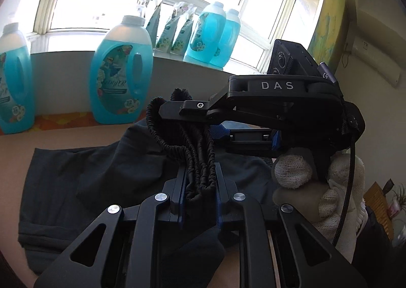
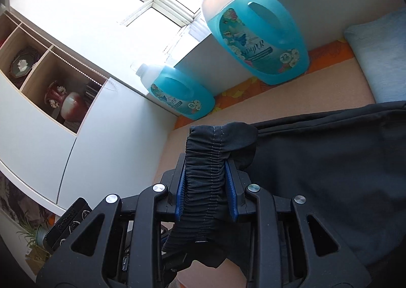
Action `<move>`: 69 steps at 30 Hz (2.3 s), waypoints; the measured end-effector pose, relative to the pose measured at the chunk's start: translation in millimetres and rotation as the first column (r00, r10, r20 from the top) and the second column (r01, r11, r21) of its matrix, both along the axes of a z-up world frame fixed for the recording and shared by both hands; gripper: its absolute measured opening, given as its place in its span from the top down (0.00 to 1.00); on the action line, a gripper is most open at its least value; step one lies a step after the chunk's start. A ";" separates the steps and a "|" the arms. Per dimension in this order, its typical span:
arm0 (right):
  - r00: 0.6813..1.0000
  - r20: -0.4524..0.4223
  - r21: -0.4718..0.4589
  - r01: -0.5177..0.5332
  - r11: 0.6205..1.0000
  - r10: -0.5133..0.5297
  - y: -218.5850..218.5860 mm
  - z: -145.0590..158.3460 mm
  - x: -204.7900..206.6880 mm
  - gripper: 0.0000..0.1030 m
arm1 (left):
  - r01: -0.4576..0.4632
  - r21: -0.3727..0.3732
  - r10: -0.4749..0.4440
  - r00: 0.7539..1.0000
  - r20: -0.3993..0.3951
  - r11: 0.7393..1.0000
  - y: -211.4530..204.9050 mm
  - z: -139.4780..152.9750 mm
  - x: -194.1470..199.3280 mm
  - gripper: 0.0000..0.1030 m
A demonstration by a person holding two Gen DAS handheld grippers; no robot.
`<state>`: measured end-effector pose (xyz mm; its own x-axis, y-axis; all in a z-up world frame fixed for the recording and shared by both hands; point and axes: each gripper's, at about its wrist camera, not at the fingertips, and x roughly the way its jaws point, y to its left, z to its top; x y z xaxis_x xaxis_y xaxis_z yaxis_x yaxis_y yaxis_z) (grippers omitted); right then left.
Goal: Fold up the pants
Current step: 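Lift the waistband with both tools and carry it over toward the cuffs, then lower the waistband onto the pants and open both tools, then pull both open tools back from the folded pants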
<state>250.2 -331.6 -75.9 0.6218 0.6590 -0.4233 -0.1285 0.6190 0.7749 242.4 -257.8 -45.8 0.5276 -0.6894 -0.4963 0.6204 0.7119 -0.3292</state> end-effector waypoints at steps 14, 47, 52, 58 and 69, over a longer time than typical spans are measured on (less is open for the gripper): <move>0.970 -0.207 -0.005 0.127 0.992 -0.125 -102.3 -85.2 -38.0 0.47 | 0.162 0.119 -0.147 0.982 -0.122 0.980 -106.2 -70.0 -21.5 0.84; 0.971 -0.116 -0.644 0.089 0.760 -0.211 -54.0 -21.8 -18.3 0.84 | -0.314 0.221 0.320 0.948 0.010 0.924 206.7 -37.7 6.9 0.53; 0.957 -0.081 -0.719 0.138 0.681 -0.280 -85.5 -3.0 -13.6 0.84 | -0.254 0.218 0.258 0.966 0.009 0.942 188.2 -39.2 5.0 0.53; 0.931 -0.153 -0.683 0.142 0.717 -0.331 -134.2 -30.8 -9.7 0.84 | -0.177 0.243 0.182 0.983 0.003 0.954 158.3 -48.5 1.7 0.53; 0.913 -0.193 -0.691 0.134 0.711 -0.359 -150.8 -59.1 -2.9 0.81 | -0.130 0.268 0.150 0.987 -0.053 0.955 143.1 -63.6 6.5 0.53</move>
<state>247.3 -482.4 -135.1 0.4928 -0.0108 -0.8701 0.2638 0.9547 0.1375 248.8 -114.6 -109.4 0.5658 -0.4510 -0.6902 0.4898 0.8573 -0.1587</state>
